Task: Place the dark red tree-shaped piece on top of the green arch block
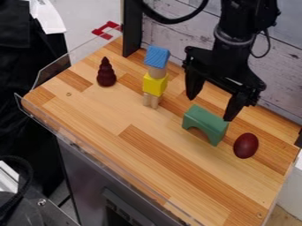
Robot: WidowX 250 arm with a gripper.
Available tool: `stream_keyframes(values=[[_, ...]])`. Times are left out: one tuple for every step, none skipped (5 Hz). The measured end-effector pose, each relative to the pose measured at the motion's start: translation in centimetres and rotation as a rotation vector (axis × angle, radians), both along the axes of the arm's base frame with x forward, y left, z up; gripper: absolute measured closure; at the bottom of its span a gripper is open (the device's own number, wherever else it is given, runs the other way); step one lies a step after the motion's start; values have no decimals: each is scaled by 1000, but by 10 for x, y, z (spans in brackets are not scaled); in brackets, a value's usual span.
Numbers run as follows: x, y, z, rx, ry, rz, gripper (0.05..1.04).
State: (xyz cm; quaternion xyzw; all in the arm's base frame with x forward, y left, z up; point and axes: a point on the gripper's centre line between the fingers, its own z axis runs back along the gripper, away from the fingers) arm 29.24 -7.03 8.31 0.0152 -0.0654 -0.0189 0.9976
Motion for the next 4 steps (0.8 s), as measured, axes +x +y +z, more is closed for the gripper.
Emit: stream_keyframes(values=[[-3, 1, -9, 7, 30, 2, 86], [-11, 38, -2, 16, 18, 100, 86], [-27, 81, 18, 8, -27, 237, 86], [-33, 119, 32, -15, -64, 320, 86]])
